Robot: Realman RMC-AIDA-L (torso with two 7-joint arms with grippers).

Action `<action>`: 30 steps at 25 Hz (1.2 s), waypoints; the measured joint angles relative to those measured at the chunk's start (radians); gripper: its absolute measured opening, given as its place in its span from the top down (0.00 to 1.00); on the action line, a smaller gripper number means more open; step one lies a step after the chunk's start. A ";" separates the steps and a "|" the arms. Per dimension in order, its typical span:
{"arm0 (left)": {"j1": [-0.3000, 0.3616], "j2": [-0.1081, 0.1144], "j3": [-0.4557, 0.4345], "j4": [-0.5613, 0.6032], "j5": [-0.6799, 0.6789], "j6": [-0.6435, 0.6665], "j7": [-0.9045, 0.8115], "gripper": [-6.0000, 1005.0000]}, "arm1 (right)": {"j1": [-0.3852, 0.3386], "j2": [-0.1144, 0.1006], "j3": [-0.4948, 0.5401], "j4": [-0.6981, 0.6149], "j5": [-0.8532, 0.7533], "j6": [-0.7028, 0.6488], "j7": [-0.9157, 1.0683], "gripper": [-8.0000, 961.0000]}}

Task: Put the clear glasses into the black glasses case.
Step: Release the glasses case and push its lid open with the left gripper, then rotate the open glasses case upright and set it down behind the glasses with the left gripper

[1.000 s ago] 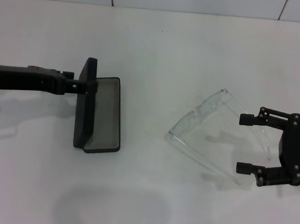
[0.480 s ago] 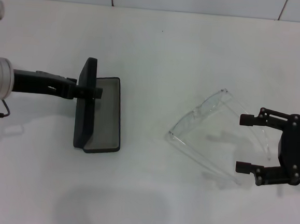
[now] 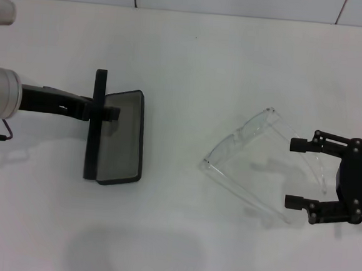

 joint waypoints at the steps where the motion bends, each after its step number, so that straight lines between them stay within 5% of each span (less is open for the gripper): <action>1: -0.001 0.001 -0.001 0.000 -0.001 0.001 0.000 0.16 | 0.000 0.000 0.000 0.000 0.000 0.000 0.000 0.08; 5: -0.001 0.004 -0.001 0.000 -0.002 0.006 0.000 0.16 | 0.000 -0.001 0.001 0.000 0.000 0.000 0.000 0.08; 7: -0.002 0.005 -0.002 0.000 -0.003 0.007 0.000 0.37 | 0.000 -0.001 0.002 -0.001 0.000 0.000 0.000 0.08; 13: -0.013 0.011 -0.002 0.001 -0.002 0.007 0.011 0.60 | 0.000 -0.003 -0.003 -0.001 0.000 -0.005 0.000 0.08; 24: -0.098 0.007 -0.005 -0.005 -0.045 -0.052 0.281 0.78 | -0.020 0.015 -0.009 -0.001 -0.036 -0.021 -0.044 0.08; 30: -0.230 0.001 0.051 -0.089 -0.037 -0.156 0.475 0.79 | -0.023 0.034 -0.020 0.017 -0.038 -0.021 -0.085 0.08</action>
